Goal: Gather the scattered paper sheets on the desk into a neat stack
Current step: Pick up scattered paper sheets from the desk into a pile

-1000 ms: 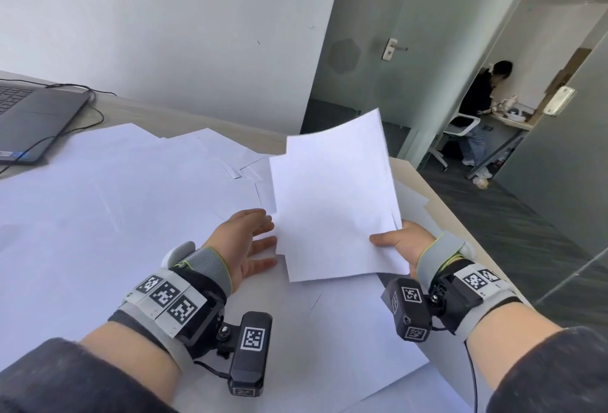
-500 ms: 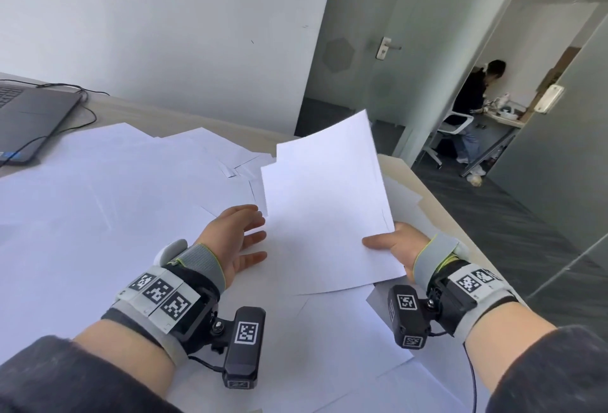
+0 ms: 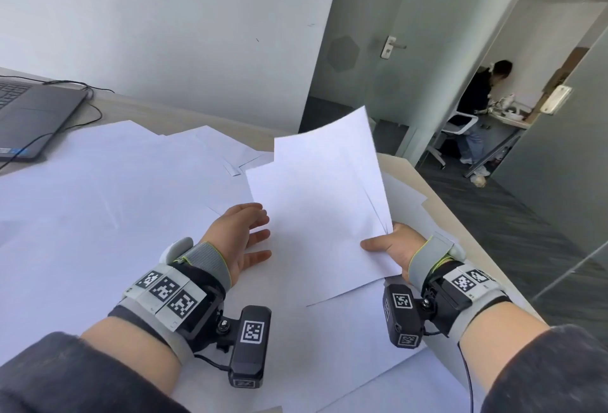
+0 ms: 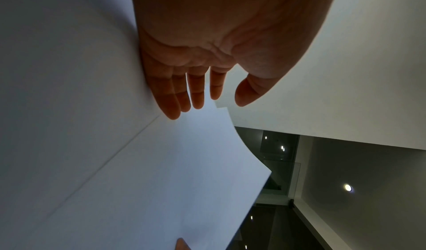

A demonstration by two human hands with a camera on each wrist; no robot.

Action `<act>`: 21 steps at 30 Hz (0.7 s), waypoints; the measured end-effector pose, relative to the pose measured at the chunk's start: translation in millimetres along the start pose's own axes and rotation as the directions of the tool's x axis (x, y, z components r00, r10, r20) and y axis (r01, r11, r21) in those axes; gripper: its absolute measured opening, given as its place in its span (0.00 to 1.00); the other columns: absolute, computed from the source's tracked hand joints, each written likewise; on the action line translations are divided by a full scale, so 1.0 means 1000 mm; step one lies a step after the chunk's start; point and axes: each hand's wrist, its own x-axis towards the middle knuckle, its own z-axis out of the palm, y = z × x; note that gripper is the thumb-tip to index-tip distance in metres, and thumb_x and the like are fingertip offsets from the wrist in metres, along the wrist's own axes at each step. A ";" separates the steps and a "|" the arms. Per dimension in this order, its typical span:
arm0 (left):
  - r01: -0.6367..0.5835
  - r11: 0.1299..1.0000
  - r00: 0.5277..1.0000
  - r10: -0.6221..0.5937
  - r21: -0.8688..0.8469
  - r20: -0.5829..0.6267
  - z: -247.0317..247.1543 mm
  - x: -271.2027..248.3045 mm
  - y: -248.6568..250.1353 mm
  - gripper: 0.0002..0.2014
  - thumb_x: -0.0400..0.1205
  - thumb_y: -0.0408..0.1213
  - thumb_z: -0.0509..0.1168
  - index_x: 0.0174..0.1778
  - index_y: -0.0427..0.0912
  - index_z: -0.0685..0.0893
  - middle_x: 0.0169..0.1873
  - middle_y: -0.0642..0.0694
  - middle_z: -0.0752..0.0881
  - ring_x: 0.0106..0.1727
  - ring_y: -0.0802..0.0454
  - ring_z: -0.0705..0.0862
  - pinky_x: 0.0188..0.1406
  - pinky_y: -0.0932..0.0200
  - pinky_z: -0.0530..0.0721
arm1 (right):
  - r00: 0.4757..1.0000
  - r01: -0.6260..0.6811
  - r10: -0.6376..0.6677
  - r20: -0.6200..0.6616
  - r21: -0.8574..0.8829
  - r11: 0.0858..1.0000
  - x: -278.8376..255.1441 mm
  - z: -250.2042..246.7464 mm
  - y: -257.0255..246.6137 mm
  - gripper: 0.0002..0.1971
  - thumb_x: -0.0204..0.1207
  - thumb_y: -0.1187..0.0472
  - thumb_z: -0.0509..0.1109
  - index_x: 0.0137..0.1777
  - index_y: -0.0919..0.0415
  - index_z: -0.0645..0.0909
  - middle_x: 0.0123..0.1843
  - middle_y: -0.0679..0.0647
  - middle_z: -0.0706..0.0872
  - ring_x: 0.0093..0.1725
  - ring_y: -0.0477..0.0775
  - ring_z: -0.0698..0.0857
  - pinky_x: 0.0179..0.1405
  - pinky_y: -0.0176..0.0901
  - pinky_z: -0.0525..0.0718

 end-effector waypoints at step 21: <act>-0.156 0.973 0.988 0.151 0.167 0.043 0.007 -0.014 0.008 0.25 0.81 0.56 0.71 0.73 0.55 0.81 0.64 0.56 0.87 0.68 0.51 0.84 0.69 0.40 0.81 | 0.833 0.492 -0.291 -0.470 0.391 0.778 -0.025 -0.037 -0.076 0.19 0.61 0.61 0.84 0.54 0.56 0.90 0.52 0.53 0.95 0.56 0.62 0.92 0.64 0.68 0.85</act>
